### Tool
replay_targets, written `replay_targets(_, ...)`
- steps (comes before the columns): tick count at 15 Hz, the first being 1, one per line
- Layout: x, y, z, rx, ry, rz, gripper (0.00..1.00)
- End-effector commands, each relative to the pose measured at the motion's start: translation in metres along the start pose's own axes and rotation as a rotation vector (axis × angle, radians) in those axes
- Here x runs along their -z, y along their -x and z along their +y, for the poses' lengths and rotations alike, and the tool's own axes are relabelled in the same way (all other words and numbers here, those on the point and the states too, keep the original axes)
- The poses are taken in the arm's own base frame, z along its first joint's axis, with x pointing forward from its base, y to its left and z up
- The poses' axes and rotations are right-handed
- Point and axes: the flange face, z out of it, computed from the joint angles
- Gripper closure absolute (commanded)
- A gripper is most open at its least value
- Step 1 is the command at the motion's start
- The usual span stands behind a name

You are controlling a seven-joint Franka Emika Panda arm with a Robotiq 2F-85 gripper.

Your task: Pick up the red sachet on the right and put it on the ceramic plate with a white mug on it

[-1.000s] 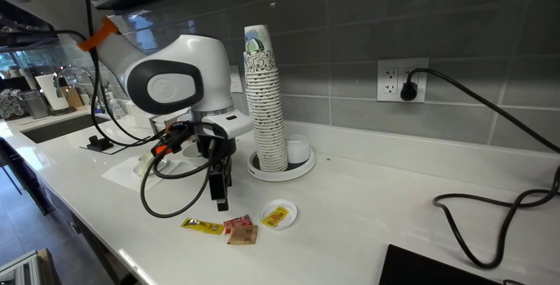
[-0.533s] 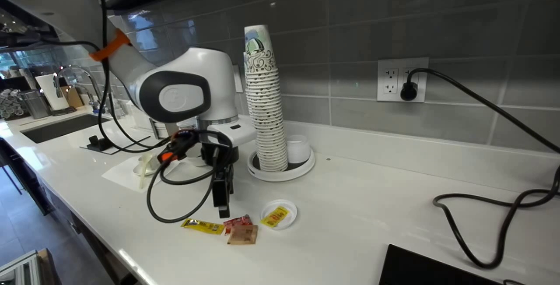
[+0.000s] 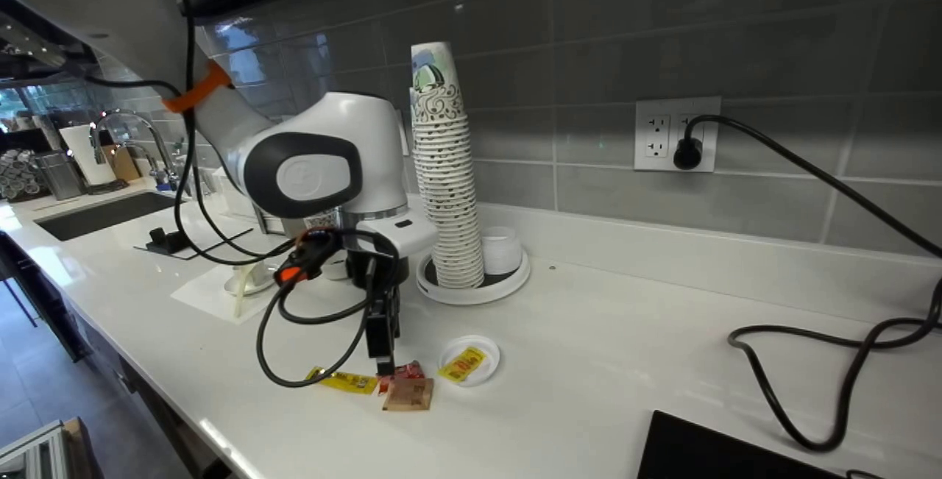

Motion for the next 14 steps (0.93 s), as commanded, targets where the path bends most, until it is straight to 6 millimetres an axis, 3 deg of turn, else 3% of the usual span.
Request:
replay_targets(1, -0.004, -0.010, -0.009, -0.009, 0.001, 0.050, 0.36)
replay_targets(4, -0.006, -0.014, -0.014, -0.009, 0.001, 0.069, 0.43)
replay_targets(5, -0.007, -0.016, -0.015, -0.011, 0.003, 0.071, 0.41)
replay_targets(14, -0.022, -0.018, -0.021, -0.006, 0.026, 0.061, 0.53)
